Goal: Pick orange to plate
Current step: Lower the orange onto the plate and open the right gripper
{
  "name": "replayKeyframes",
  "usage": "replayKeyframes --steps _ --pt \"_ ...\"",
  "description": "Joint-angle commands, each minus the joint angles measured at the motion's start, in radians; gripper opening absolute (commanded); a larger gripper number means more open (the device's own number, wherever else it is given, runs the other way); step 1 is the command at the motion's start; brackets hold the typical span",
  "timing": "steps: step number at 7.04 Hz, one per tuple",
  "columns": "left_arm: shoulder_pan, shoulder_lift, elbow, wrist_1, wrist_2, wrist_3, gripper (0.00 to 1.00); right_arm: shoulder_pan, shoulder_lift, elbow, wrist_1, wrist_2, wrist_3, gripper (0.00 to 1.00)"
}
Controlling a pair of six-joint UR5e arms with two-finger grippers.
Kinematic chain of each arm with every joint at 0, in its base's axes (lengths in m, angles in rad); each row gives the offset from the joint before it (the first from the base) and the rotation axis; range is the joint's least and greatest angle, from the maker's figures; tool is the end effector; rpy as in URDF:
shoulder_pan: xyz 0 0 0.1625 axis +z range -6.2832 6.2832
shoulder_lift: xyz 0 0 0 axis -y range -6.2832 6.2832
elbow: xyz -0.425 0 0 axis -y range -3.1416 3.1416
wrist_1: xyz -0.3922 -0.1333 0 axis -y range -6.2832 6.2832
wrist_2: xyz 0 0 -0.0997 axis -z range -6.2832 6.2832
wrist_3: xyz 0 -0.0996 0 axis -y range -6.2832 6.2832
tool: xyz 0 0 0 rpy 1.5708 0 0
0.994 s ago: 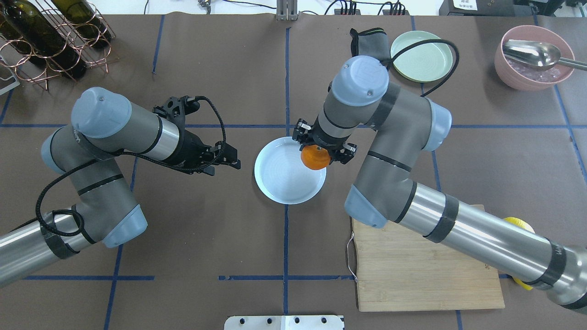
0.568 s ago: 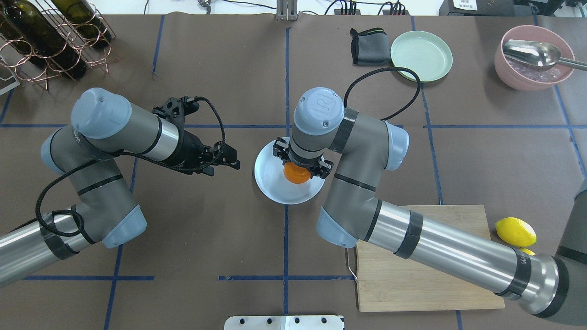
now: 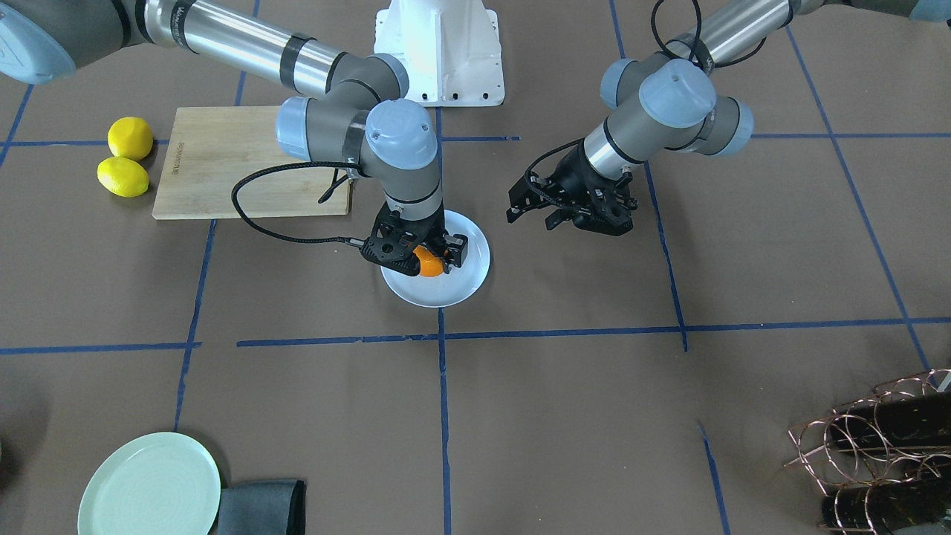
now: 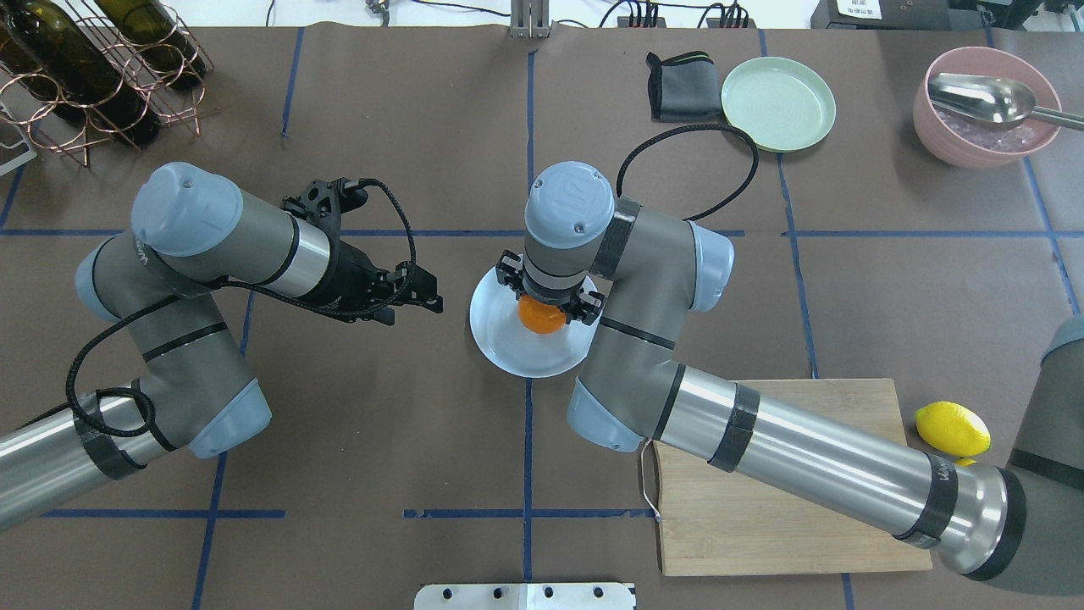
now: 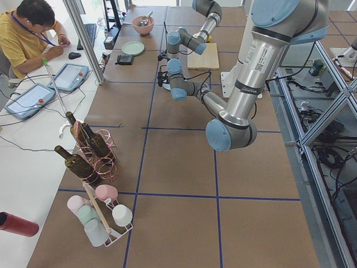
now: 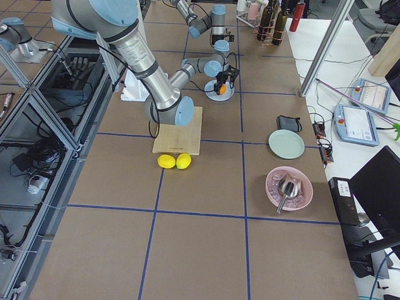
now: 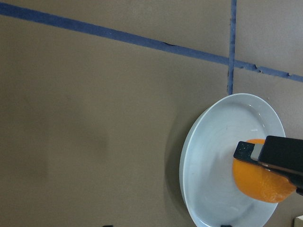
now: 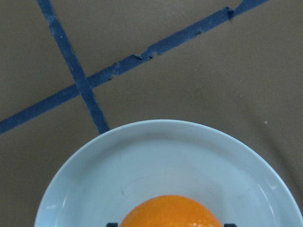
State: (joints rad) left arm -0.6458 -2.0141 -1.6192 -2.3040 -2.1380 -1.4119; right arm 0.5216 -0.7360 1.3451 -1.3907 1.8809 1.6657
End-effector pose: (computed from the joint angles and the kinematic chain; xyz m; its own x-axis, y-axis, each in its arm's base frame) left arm 0.4638 -0.4494 0.2959 0.2838 -0.0468 -0.9577 0.0598 0.9977 -0.0310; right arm -0.6200 -0.4750 0.2195 0.5808 0.4379 0.6862 -0.3433 0.8961 -0.2812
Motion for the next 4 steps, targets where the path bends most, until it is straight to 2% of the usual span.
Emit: replayKeyframes --steps 1,2,4 --pt "0.000 0.000 -0.001 0.002 0.001 -0.001 0.82 0.000 0.003 -0.011 0.019 -0.005 0.000 0.99" --pt "0.003 0.000 0.001 0.002 0.001 -0.001 0.83 0.000 0.003 -0.004 0.021 -0.002 -0.007 1.00" --pt "0.003 -0.002 0.002 0.000 0.001 -0.001 0.83 0.012 -0.023 0.090 0.016 0.013 -0.004 1.00"
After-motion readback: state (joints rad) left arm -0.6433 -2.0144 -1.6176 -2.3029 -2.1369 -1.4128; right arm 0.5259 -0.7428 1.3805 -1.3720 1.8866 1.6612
